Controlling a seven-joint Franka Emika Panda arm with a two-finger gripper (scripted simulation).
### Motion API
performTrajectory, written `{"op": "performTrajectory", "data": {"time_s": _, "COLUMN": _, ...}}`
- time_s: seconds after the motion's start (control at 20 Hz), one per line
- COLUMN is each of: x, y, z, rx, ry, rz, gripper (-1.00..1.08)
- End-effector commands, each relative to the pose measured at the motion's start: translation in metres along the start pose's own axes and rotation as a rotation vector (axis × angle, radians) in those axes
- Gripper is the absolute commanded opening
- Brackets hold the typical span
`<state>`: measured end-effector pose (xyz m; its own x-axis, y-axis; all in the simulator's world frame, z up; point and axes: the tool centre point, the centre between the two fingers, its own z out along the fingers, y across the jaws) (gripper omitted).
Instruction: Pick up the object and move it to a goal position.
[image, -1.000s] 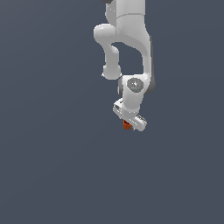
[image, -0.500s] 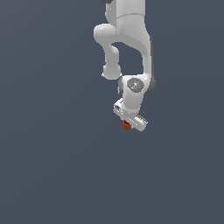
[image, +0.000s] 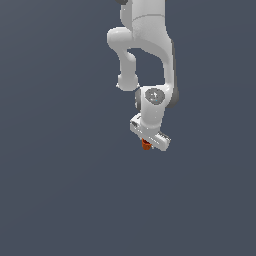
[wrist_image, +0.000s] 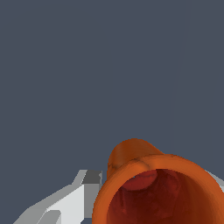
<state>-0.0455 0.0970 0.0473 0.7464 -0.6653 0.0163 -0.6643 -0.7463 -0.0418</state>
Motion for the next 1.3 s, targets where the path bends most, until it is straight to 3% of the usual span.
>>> {"op": "performTrajectory", "data": {"time_s": 0.0, "x": 0.006, "y": -0.010, "z": -0.007, "rx": 0.029, "ry": 0.012, "rz": -0.019, "gripper": -1.00}}
{"op": "performTrajectory", "data": {"time_s": 0.3, "x": 0.025, "y": -0.045, "z": -0.032, "rx": 0.133, "ry": 0.052, "rz": -0.088, "gripper": -1.00}}
{"op": "performTrajectory", "data": {"time_s": 0.8, "x": 0.055, "y": -0.114, "z": -0.102, "rx": 0.361, "ry": 0.137, "rz": -0.238, "gripper": -1.00}}
{"op": "performTrajectory", "data": {"time_s": 1.25, "x": 0.066, "y": -0.160, "z": -0.171, "rx": 0.546, "ry": 0.204, "rz": -0.361, "gripper": -1.00}}
